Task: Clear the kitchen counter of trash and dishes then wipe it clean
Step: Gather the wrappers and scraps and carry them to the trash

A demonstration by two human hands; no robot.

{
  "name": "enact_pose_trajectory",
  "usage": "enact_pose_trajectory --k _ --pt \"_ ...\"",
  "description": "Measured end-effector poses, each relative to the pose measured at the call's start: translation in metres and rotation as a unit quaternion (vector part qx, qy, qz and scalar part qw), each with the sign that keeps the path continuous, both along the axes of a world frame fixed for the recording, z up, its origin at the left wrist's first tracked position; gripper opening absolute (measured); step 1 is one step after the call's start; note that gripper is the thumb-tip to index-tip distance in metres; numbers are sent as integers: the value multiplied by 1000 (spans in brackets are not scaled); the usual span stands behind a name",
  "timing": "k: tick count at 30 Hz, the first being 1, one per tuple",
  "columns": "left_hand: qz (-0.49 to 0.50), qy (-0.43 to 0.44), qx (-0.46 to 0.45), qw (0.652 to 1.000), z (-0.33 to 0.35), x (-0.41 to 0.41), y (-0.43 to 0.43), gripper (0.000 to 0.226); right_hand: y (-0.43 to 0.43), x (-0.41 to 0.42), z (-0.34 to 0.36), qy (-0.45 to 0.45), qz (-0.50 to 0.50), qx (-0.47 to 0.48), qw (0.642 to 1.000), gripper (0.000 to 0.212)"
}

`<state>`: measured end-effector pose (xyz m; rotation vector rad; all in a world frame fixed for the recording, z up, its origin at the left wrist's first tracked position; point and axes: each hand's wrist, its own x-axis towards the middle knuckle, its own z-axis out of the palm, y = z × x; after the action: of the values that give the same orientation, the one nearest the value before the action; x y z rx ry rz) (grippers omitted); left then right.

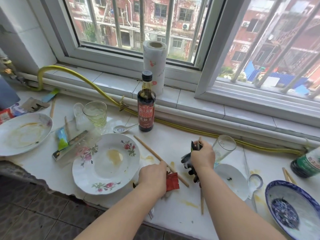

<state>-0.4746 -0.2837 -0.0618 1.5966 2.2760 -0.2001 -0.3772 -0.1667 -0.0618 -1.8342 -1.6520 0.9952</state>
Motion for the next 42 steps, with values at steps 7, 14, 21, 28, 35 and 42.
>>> enact_pose_trajectory --k 7,14,21,28,35,42 --pt "51 -3 14 999 -2 -1 -4 41 -8 -19 -14 225 -42 -156 961 38" --pt "78 7 20 997 -4 1 -7 41 -2 -15 9 214 3 -78 974 40" --pt "85 1 32 996 -4 3 -10 39 -5 4 -18 -3 -9 -115 993 14" --pt "117 -37 14 992 -6 -6 -14 42 -22 -21 -5 160 14 -104 982 36" --pt "129 -47 -10 990 -7 -6 -9 41 -1 2 11 38 81 -94 991 34" --pt "133 -55 -2 990 -5 -4 -12 38 -15 -10 -7 -167 193 -76 964 52"
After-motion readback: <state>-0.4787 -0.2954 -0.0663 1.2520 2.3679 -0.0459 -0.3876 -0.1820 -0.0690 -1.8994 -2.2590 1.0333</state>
